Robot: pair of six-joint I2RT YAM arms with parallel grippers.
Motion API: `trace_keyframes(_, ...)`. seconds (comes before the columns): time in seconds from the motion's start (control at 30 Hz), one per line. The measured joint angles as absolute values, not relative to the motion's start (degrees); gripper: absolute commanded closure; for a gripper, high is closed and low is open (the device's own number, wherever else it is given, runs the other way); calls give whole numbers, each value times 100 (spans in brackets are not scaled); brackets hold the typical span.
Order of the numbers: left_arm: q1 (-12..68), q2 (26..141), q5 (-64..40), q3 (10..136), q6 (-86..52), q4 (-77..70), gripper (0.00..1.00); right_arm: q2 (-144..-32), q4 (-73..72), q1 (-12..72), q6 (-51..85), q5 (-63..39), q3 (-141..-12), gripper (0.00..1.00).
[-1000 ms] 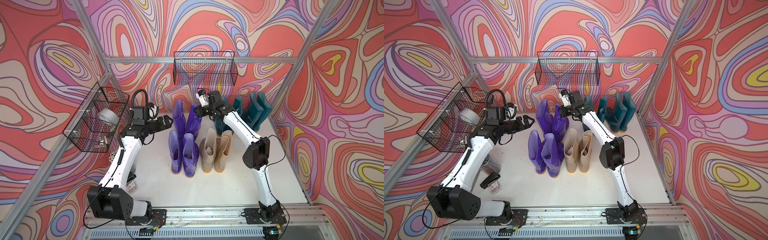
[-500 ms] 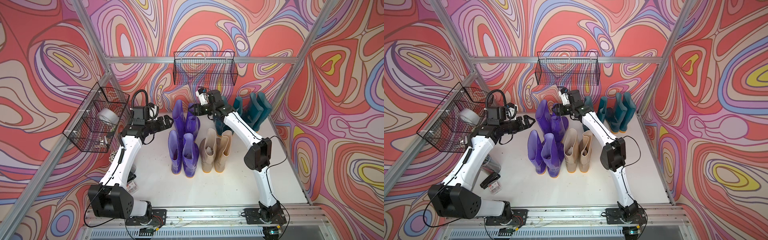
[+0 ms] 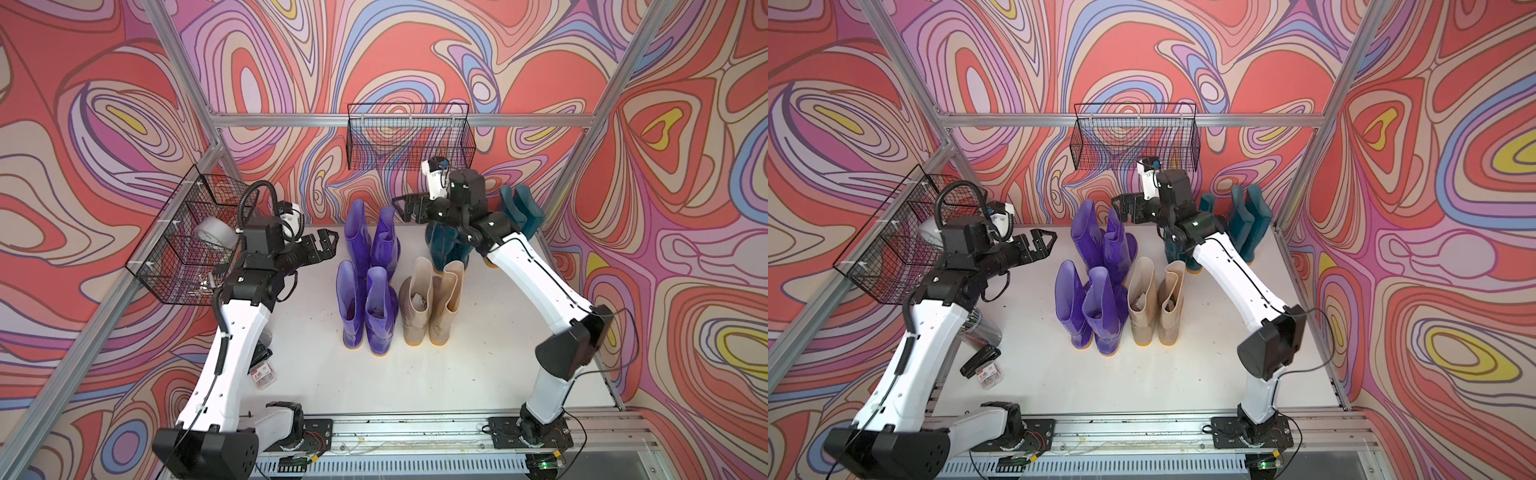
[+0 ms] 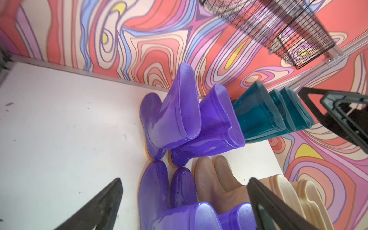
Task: Match and arrange rain boots in pairs
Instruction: Reset both arms
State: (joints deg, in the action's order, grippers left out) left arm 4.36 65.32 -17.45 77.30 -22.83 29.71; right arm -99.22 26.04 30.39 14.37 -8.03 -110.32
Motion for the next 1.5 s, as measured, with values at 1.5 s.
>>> trace_keyframes(1.5, 478, 7439, 797, 2519, -395, -2587, 0, -7609, -2954, 1201, -213, 1500, -2788, 2)
